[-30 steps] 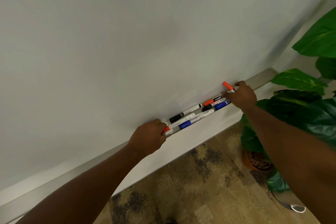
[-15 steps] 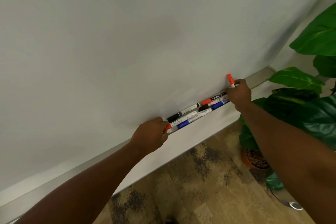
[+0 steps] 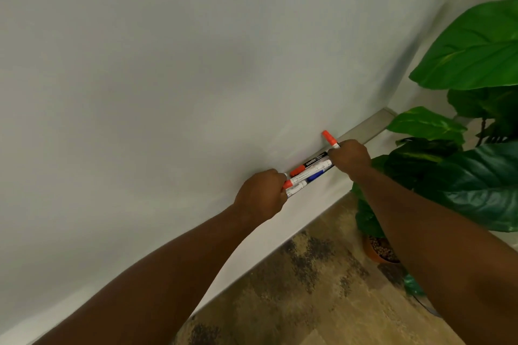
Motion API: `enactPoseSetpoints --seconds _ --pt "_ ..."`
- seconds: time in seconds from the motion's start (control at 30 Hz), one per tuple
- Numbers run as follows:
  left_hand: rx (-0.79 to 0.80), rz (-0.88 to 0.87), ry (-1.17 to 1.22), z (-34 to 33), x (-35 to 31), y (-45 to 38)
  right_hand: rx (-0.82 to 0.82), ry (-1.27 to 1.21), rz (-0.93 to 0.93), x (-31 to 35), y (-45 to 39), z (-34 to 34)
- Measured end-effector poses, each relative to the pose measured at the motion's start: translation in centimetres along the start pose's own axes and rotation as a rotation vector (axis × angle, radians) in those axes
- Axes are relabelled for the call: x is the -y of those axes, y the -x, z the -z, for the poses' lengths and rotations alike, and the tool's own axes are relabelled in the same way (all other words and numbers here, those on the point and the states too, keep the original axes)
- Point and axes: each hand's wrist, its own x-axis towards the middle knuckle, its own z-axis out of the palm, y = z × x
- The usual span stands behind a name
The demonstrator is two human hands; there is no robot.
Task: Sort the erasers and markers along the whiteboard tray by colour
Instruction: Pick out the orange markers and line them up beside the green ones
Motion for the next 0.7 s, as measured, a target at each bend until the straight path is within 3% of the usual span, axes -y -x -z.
enactPoseSetpoints --seconds 0.2,0.4,0.7 --pt "0.013 0.038 -0.044 -0.9 -1.6 -2.7 0.037 -0.100 -0.022 -1.0 -0.3 0.4" --pt "0.015 -0.017 -0.005 -1.7 -1.5 -3.4 0.077 -0.330 -0.067 -1.5 -0.5 1.0" --pt "0.002 -0.054 -0.030 -2.6 -1.3 -3.9 0.125 -0.459 -0.062 -0.7 -0.5 1.3"
